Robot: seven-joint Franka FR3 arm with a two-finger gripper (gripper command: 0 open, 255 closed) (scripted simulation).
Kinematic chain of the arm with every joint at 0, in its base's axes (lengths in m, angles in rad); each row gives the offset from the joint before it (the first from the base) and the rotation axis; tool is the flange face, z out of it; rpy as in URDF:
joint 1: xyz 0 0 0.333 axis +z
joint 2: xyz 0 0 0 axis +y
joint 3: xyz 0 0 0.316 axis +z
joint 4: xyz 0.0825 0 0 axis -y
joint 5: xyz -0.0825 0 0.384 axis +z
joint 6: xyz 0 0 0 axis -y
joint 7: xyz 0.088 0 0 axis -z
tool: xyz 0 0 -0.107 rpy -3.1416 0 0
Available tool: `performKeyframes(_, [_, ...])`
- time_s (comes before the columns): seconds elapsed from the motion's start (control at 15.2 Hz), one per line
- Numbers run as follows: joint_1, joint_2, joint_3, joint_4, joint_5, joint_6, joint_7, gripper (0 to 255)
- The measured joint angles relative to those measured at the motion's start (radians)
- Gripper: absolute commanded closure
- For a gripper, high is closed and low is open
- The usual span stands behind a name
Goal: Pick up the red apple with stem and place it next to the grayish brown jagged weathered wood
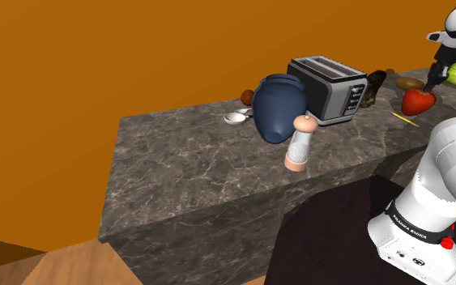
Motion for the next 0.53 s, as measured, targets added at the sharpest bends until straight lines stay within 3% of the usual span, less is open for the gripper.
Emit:
performKeyframes(0.33, [-0.001, -0.001, -0.002, -0.004, -0.002, 0.005, 0.001, 255])
performKeyframes(0.4, [-0.001, -0.001, -0.003, -0.004, -0.002, 0.005, 0.001, 0])
performKeyframes(0.53, [-0.001, -0.001, -0.003, -0.004, -0.003, 0.005, 0.001, 0])
